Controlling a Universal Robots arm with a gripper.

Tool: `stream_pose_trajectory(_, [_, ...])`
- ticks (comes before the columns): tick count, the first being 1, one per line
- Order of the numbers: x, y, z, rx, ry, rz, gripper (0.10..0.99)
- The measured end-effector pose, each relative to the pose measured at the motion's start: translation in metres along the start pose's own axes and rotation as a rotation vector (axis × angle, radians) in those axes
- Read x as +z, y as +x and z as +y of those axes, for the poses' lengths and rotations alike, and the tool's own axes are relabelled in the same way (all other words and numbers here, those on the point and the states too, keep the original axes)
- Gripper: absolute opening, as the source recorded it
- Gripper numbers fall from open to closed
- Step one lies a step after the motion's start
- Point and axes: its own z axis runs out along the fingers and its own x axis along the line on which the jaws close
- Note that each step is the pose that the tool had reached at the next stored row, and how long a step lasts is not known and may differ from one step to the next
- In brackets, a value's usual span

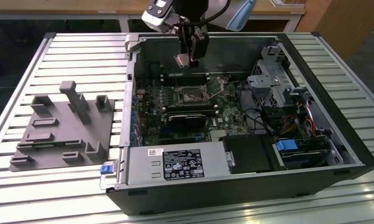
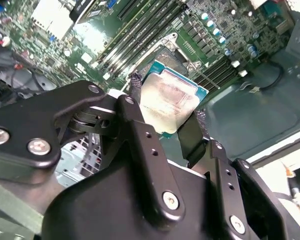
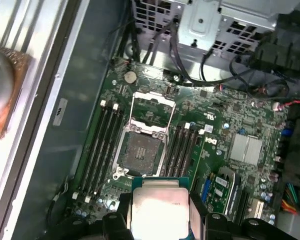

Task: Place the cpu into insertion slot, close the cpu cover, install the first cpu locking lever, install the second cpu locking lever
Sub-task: 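Place the cpu into insertion slot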

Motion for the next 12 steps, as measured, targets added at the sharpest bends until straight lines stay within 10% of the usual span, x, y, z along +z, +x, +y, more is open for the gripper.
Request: stream_pose_trajectory(12, [0.0045, 0.0, -0.0004, 0.07, 0.001, -0.0066, 0.541])
